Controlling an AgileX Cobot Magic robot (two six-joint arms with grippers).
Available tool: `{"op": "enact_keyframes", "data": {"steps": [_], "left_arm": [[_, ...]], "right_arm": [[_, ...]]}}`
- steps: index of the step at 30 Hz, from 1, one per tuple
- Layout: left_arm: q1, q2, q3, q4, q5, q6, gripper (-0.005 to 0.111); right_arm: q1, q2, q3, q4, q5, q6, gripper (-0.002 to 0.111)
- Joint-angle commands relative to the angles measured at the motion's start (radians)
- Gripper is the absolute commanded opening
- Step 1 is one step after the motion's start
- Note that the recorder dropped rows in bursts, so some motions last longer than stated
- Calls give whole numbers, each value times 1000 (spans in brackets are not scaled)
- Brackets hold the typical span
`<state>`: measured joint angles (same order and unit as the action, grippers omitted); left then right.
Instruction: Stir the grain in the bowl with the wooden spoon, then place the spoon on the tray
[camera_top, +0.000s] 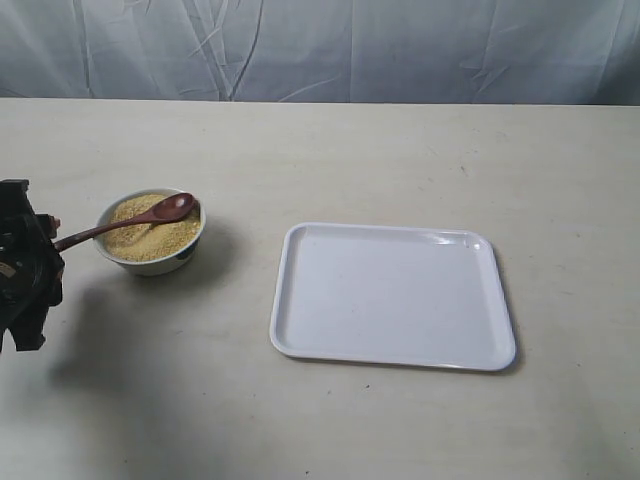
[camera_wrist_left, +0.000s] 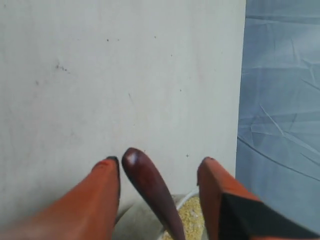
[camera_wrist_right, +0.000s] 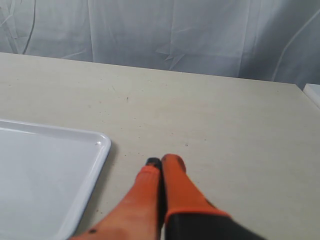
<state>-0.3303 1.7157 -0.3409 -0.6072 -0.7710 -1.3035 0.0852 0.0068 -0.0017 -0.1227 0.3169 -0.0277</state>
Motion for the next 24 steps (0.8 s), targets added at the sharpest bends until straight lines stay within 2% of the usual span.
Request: {"op": "enact_keyframes", "data": {"steps": [1, 4, 8, 18, 24], "left_arm": [[2, 6, -1, -18, -14, 2, 30], [2, 6, -1, -32, -11, 39, 14], [2, 6, -1, -69, -7, 105, 0], [2, 6, -1, -22, -14, 103, 0], [2, -28, 21, 115, -16, -26, 0]], "right_arm": [[-4, -7, 2, -1, -12, 1, 0], [-4, -7, 2, -1, -12, 1, 0], [-4, -7, 2, -1, -12, 1, 0], [-4, -7, 2, -1, -12, 1, 0], [-4, -7, 2, -1, -12, 1, 0]]}}
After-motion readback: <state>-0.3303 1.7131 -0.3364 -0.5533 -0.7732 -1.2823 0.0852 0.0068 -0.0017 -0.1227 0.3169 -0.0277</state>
